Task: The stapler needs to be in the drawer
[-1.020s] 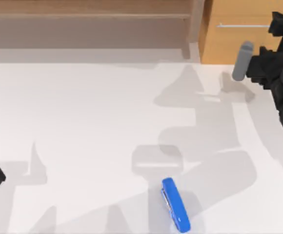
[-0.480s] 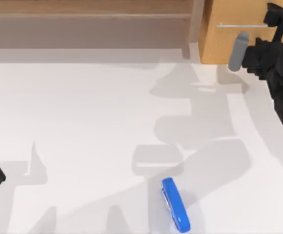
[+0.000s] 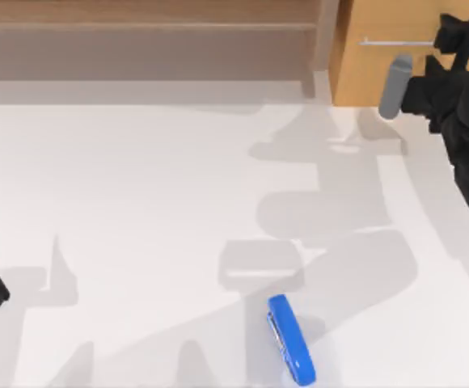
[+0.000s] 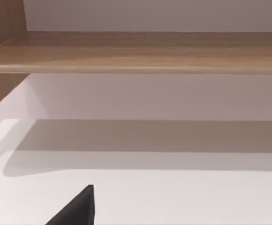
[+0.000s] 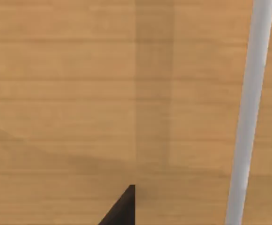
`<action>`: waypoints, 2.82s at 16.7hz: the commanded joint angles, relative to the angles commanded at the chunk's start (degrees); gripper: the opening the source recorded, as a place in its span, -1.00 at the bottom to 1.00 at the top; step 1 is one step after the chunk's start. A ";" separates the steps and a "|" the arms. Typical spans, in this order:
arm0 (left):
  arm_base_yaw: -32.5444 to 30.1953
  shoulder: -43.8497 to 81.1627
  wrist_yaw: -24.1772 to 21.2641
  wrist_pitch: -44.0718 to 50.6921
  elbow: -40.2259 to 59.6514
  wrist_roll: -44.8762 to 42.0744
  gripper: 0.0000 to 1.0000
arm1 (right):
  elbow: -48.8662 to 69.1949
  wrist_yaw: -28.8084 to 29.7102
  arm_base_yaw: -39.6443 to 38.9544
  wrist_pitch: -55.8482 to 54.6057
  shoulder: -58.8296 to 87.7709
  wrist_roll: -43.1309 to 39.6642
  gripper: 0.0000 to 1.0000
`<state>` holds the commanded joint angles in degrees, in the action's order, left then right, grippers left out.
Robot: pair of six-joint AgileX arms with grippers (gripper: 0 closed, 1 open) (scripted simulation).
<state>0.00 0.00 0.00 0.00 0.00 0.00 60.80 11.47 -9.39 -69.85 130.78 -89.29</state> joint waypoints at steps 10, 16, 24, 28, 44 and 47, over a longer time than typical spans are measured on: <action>0.00 0.00 0.00 0.00 0.00 0.00 1.00 | 0.00 0.00 0.00 0.00 0.00 0.00 -1.00; 0.00 0.00 0.00 0.00 0.00 0.00 1.00 | -0.08 0.03 -0.16 0.18 0.06 0.17 -1.00; 0.00 0.00 0.00 0.00 0.00 0.00 1.00 | -13.72 1.63 -1.74 -7.14 -5.61 0.16 -1.00; 0.00 0.00 0.00 0.00 0.00 0.00 1.00 | -16.50 1.99 -2.21 -9.07 -7.07 0.26 -1.00; 0.00 0.00 0.00 0.00 0.00 0.00 1.00 | -31.11 4.57 -4.61 -18.03 -12.46 0.33 -1.00; 0.00 0.00 0.00 0.00 0.00 0.00 1.00 | -33.11 5.10 -5.35 -19.65 -13.02 0.24 -1.00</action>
<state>0.00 0.00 0.00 0.00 0.00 0.00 27.69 16.56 -14.75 -89.50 117.76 -89.05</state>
